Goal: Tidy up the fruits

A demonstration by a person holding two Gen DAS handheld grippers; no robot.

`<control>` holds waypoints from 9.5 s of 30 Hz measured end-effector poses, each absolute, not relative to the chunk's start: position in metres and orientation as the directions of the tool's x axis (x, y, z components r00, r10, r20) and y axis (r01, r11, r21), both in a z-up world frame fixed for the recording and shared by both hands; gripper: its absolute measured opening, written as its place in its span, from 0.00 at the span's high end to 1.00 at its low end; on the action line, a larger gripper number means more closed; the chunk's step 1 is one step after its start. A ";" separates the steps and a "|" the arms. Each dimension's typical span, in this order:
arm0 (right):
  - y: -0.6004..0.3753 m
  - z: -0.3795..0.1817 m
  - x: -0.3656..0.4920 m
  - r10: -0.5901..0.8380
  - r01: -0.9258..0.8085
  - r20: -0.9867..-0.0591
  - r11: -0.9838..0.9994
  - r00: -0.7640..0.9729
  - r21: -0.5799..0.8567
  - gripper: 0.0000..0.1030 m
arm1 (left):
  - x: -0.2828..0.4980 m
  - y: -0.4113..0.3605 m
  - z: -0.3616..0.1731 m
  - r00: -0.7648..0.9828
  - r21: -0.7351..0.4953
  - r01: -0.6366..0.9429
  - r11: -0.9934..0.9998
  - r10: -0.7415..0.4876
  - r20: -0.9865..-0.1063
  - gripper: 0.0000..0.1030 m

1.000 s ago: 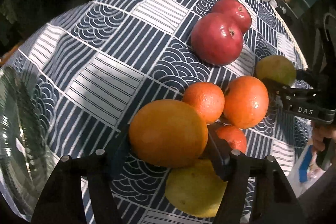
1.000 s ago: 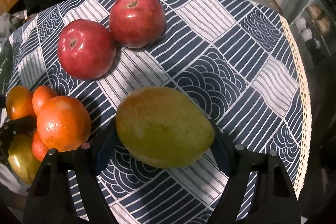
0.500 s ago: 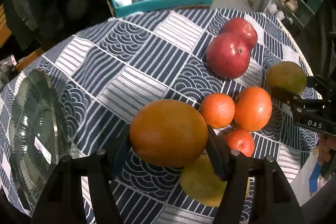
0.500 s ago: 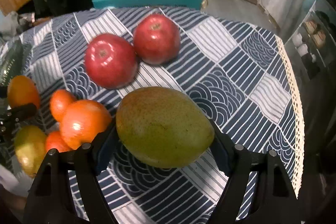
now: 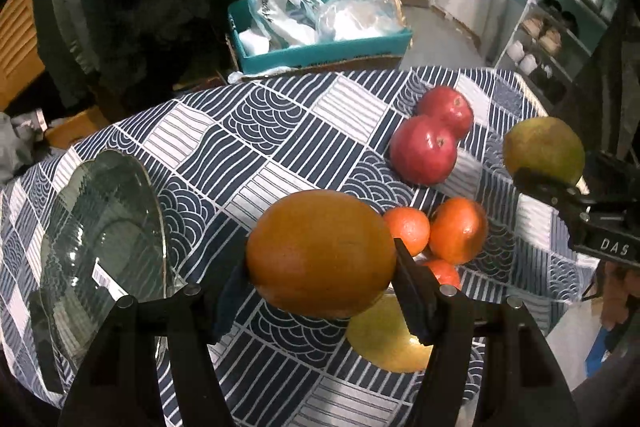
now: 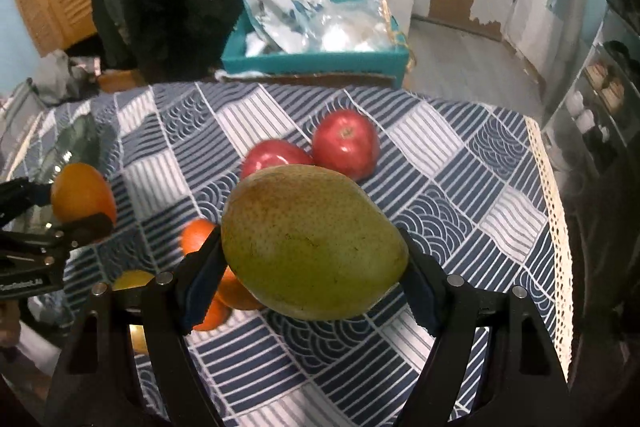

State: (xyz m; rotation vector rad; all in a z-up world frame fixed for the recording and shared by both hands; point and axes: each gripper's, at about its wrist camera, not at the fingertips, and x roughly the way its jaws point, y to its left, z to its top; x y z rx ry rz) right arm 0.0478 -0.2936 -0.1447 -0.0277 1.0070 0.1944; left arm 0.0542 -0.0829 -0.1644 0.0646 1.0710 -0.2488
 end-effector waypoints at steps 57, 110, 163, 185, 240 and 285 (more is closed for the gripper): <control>-0.073 -0.071 0.063 0.429 -0.510 -0.761 0.847 0.486 0.152 0.23 | 0.011 0.107 -0.105 0.586 -0.056 -0.078 0.995 0.000 -0.810 0.33; 0.022 -0.187 0.069 0.275 -0.627 -0.944 0.772 0.184 0.103 0.23 | 0.022 0.153 -0.222 0.268 -0.016 -0.173 0.985 0.031 -0.963 0.19; -0.157 -0.073 0.066 0.215 -0.294 -0.829 0.954 0.517 0.064 0.23 | 0.029 0.038 -0.106 0.503 -0.036 0.001 0.999 -0.032 -0.864 0.18; -0.255 -0.123 0.096 0.105 -0.085 -0.892 0.994 0.440 0.075 0.22 | 0.071 -0.013 -0.141 0.459 0.011 0.059 0.998 -0.017 -0.888 0.18; -0.263 -0.169 0.096 0.105 -0.096 -0.916 0.993 0.388 0.073 0.27 | 0.074 -0.069 -0.181 0.342 -0.113 0.127 0.986 -0.150 -0.928 0.18; -0.306 -0.191 0.002 0.138 -0.030 -0.931 0.990 0.337 0.136 0.27 | 0.028 -0.132 -0.245 0.176 -0.209 0.221 0.953 -0.250 -0.952 0.20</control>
